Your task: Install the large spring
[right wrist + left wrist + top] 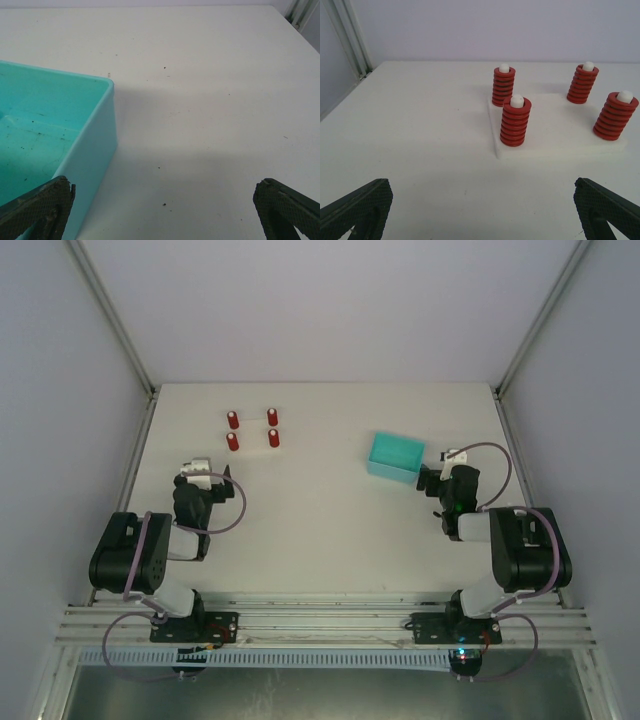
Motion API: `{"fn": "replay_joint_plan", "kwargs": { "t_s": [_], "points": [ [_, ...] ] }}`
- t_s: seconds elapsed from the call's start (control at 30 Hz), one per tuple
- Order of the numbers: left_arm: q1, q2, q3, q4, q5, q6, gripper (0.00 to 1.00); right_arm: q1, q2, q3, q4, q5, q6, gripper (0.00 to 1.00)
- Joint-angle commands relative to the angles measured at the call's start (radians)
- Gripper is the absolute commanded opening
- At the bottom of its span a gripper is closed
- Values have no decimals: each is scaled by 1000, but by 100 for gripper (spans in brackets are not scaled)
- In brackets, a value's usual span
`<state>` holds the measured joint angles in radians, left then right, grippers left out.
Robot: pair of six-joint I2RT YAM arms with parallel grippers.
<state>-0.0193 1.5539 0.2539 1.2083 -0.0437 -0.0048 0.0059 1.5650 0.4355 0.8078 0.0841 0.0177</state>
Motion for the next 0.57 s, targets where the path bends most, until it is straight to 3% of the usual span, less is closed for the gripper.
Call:
{"fn": "replay_joint_plan", "kwargs": {
  "t_s": [0.0, 0.53],
  "points": [
    [6, 3, 12, 42, 17, -11, 99, 6, 6, 3, 21, 3, -12, 99],
    [7, 2, 10, 44, 18, -11, 99, 18, 8, 11, 8, 17, -22, 99]
  ]
}}
